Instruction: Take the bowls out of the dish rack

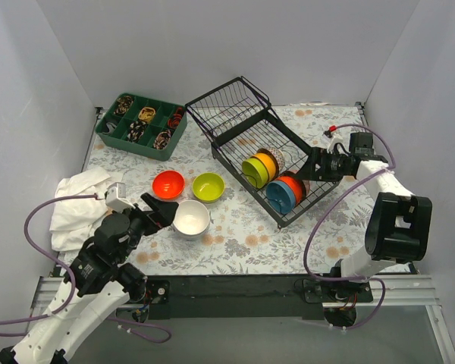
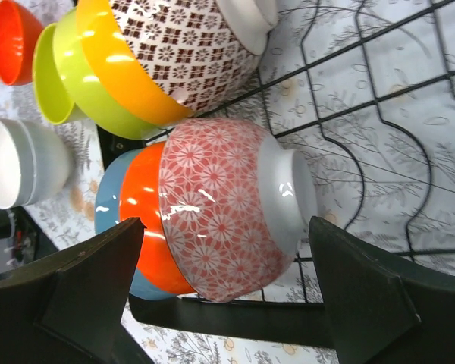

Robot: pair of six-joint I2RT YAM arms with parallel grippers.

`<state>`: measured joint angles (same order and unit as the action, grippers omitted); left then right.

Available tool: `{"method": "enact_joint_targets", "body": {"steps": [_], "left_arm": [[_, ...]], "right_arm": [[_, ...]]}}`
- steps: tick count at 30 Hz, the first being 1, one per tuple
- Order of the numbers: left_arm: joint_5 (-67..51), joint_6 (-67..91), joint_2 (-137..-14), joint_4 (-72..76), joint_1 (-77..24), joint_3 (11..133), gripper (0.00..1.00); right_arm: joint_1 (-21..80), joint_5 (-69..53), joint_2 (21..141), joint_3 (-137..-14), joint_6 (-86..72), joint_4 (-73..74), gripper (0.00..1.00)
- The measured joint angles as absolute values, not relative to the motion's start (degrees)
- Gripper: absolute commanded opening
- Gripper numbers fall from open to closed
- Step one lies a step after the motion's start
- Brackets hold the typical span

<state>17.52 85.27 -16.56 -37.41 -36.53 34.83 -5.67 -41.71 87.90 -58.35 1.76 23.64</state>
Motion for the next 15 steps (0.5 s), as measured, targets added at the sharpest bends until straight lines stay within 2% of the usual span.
{"method": "enact_joint_targets", "body": {"steps": [11, 15], "left_arm": [[17.0, 83.5, -17.6, -34.2, -36.5, 31.7, 0.98], [16.5, 83.2, -19.0, -33.8, -36.5, 31.7, 0.98]], "right_arm": [[-5.8, -49.5, 94.0, -58.4, 2.9, 22.0, 0.93], [-5.8, -50.5, 94.7, -58.8, 3.5, 22.0, 0.86]]}}
